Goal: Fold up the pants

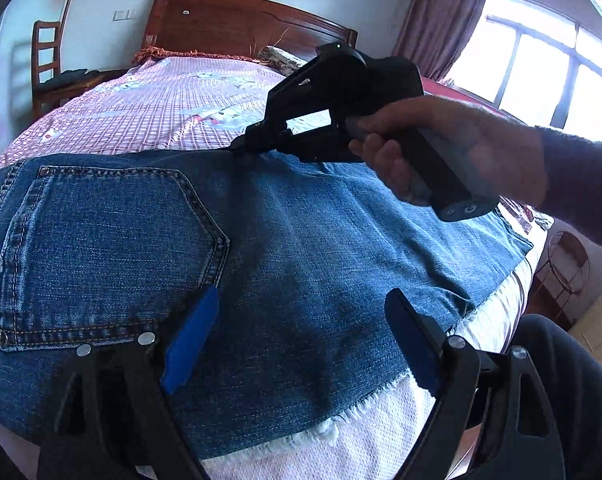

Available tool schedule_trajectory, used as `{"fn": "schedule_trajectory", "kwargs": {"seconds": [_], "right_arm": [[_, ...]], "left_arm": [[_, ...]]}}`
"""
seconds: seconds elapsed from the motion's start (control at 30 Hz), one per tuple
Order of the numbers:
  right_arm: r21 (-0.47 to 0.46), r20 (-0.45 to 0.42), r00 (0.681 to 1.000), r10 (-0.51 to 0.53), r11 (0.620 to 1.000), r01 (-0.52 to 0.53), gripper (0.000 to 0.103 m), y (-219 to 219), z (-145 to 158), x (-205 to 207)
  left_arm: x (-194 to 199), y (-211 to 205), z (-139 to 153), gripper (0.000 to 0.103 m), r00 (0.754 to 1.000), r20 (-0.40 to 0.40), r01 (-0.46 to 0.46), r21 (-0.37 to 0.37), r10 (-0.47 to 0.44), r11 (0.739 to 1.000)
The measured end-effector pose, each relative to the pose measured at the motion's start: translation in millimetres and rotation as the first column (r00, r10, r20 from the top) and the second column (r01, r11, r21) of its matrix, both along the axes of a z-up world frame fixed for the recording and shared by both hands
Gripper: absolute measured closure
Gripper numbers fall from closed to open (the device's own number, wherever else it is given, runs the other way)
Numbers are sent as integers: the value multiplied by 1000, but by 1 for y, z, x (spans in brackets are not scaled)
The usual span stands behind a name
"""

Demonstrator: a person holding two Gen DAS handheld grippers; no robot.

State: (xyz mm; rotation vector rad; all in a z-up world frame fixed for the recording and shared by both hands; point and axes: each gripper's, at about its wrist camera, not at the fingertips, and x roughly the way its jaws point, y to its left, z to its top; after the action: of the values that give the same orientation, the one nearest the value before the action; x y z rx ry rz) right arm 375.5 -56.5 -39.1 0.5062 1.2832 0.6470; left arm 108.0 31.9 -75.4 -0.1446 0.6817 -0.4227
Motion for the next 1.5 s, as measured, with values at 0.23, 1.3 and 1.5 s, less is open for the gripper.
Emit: {"fn": "schedule_trajectory", "kwargs": {"seconds": [0.23, 1.3, 1.5], "right_arm": [[76, 75, 980, 182, 979, -188, 100, 58, 37, -25], [-30, 227, 636, -737, 648, 761, 101, -452, 31, -273], [-58, 251, 613, -749, 621, 782, 101, -473, 18, -233]], "left_arm": [[9, -14, 0, 12, 1000, 19, -24, 41, 23, 999], [39, -49, 8, 2, 960, -141, -215, 171, 240, 961], [44, -51, 9, 2, 946, -178, -238, 181, 270, 954]]}}
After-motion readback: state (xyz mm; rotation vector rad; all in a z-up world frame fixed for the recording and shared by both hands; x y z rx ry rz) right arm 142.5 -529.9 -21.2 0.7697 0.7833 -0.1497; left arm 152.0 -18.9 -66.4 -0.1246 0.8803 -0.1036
